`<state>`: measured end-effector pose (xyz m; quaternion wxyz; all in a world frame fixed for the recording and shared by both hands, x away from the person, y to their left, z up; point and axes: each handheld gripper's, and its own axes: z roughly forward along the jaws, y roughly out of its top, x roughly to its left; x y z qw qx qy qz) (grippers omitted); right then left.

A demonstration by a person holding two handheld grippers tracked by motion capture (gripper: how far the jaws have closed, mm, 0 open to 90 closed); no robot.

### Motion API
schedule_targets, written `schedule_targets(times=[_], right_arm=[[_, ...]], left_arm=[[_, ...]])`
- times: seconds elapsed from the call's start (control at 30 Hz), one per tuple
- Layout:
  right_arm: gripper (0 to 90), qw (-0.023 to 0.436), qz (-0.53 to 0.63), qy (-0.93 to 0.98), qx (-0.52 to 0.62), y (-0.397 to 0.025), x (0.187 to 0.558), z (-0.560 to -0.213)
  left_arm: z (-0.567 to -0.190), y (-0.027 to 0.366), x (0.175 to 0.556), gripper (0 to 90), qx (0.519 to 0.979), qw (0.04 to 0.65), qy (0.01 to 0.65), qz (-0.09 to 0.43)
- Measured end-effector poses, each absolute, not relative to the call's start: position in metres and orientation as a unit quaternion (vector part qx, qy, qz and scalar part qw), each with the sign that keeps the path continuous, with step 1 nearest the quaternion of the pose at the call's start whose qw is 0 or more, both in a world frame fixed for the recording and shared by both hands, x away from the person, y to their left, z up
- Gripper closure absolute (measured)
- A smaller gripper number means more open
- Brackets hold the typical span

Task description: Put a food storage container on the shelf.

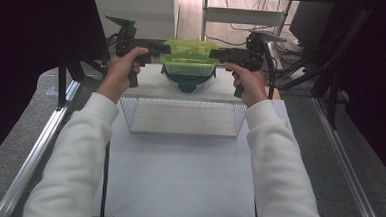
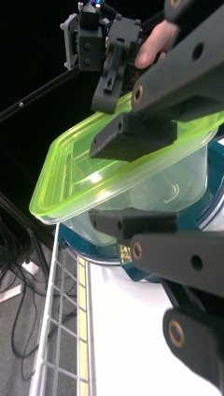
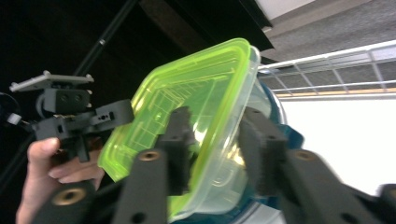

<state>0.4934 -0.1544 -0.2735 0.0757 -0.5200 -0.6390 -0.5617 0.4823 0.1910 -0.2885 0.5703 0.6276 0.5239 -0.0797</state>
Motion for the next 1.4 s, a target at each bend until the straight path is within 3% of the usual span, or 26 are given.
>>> schedule_targets(times=[0.1, 0.17, 0.27, 0.43, 0.73, 1.07, 1.4], right_arm=[[30.4, 0.047, -0.573, -0.627, -0.525, -0.154, 0.490, -0.271], [21.7, 0.027, -0.589, -0.616, -0.523, -0.157, 0.485, -0.268], [16.3, -0.006, -0.611, -0.614, -0.500, -0.165, 0.469, -0.261], [15.9, -0.036, -0.617, -0.650, -0.442, -0.182, 0.434, -0.260], [17.3, -0.110, -0.564, -0.727, -0.376, -0.205, 0.371, -0.293], [20.6, -0.125, -0.529, -0.761, -0.354, -0.218, 0.324, -0.349], [20.6, -0.105, -0.487, -0.789, -0.360, -0.233, 0.297, -0.413]], left_arm=[[-0.285, 0.187, 0.479, 34.7, 0.641, 0.560, 0.523, -0.036], [-0.281, 0.187, 0.473, 23.9, 0.637, 0.569, 0.520, -0.005], [-0.273, 0.191, 0.460, 18.2, 0.640, 0.583, 0.499, 0.037], [-0.265, 0.198, 0.423, 16.6, 0.659, 0.590, 0.459, 0.085], [-0.302, 0.201, 0.345, 16.2, 0.690, 0.579, 0.423, 0.096], [-0.372, 0.195, 0.292, 17.8, 0.729, 0.521, 0.431, 0.106], [-0.435, 0.185, 0.263, 18.4, 0.758, 0.467, 0.443, 0.107]])
